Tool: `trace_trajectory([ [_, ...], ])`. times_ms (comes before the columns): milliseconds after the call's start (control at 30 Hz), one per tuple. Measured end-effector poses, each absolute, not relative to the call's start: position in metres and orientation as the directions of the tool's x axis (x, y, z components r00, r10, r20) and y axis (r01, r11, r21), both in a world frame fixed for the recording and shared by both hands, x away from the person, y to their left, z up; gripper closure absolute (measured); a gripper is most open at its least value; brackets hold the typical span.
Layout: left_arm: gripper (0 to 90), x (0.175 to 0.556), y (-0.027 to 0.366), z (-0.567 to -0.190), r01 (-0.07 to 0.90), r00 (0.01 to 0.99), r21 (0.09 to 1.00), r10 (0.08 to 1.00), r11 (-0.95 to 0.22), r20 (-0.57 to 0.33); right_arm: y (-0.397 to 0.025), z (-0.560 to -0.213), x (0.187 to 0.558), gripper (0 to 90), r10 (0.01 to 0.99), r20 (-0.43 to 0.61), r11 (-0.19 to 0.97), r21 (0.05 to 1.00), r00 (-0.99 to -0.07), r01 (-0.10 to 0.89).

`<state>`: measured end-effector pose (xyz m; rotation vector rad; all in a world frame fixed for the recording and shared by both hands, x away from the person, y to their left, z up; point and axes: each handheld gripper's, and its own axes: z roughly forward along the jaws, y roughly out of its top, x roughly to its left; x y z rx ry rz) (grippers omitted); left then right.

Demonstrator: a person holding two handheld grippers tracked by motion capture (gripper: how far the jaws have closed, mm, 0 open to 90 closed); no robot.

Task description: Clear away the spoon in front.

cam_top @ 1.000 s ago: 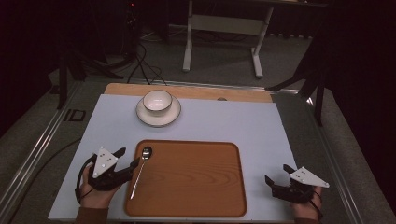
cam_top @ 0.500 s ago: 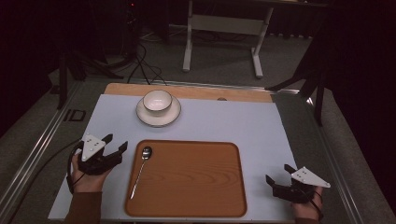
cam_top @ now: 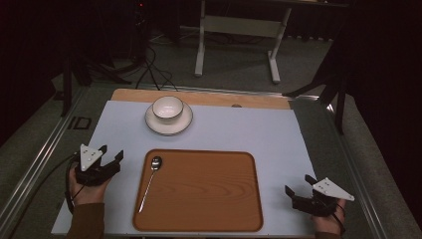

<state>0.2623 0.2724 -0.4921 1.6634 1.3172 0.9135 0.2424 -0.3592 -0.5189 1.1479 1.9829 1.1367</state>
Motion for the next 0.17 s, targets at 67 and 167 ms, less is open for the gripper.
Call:
trace_trajectory([
  [67, 40.9, 0.263, 0.2729, -0.4927, 0.395, 0.19, 0.91, 0.98, -0.126, 0.053, -0.3594, -0.5191, 0.2427, 13.6, 0.883, -0.061, 0.269, 0.879, -0.466, 0.394],
  [167, 40.9, 0.2661, 0.2727, -0.4946, 0.396, 0.188, 0.909, 0.981, -0.129, 0.058, -0.3597, -0.5191, 0.2428, 13.6, 0.883, -0.061, 0.269, 0.879, -0.465, 0.394],
])
